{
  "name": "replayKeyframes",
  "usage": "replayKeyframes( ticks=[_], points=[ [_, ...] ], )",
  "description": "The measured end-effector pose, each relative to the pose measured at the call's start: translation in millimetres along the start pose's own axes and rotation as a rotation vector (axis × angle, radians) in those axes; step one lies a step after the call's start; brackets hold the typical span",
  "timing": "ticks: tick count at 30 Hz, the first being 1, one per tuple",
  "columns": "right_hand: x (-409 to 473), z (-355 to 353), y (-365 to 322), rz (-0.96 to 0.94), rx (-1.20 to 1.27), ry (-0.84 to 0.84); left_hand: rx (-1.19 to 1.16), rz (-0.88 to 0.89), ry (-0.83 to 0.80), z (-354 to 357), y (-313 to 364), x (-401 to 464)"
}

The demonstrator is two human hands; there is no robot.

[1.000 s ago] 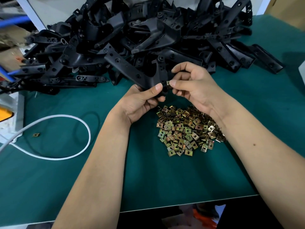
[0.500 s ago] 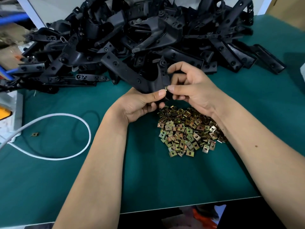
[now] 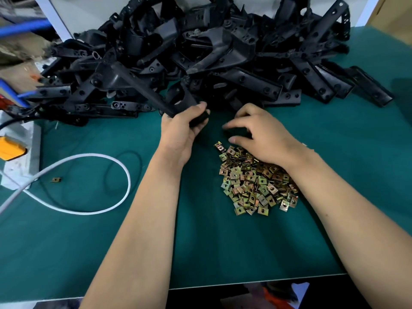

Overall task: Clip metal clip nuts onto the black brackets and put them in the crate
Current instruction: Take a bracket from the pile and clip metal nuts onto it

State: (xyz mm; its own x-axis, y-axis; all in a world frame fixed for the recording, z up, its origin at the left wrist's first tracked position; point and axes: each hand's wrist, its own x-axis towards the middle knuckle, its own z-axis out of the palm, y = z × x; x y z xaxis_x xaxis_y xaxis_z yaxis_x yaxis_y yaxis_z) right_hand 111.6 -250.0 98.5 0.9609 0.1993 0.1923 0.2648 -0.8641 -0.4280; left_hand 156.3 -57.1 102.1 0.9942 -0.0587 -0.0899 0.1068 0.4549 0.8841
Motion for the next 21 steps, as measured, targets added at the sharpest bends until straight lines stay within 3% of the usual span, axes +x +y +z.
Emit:
replayKeyframes(
  ticks=[9,15,18,21],
  points=[
    [1,1,-2,0.018,0.054,0.138,0.037,-0.017,-0.140,5,-4,-6],
    [4,-4,-7,0.271,1.083,0.311,0.006,-0.115,-0.181,10,-5,-10],
    [4,-4,-10,0.264,1.240,0.321,0.009,-0.164,-0.225,11,-5,-14],
    [5,-3,-14,0.276,1.223,0.356,0.065,-0.166,-0.278,11,-6,-14]
  ],
)
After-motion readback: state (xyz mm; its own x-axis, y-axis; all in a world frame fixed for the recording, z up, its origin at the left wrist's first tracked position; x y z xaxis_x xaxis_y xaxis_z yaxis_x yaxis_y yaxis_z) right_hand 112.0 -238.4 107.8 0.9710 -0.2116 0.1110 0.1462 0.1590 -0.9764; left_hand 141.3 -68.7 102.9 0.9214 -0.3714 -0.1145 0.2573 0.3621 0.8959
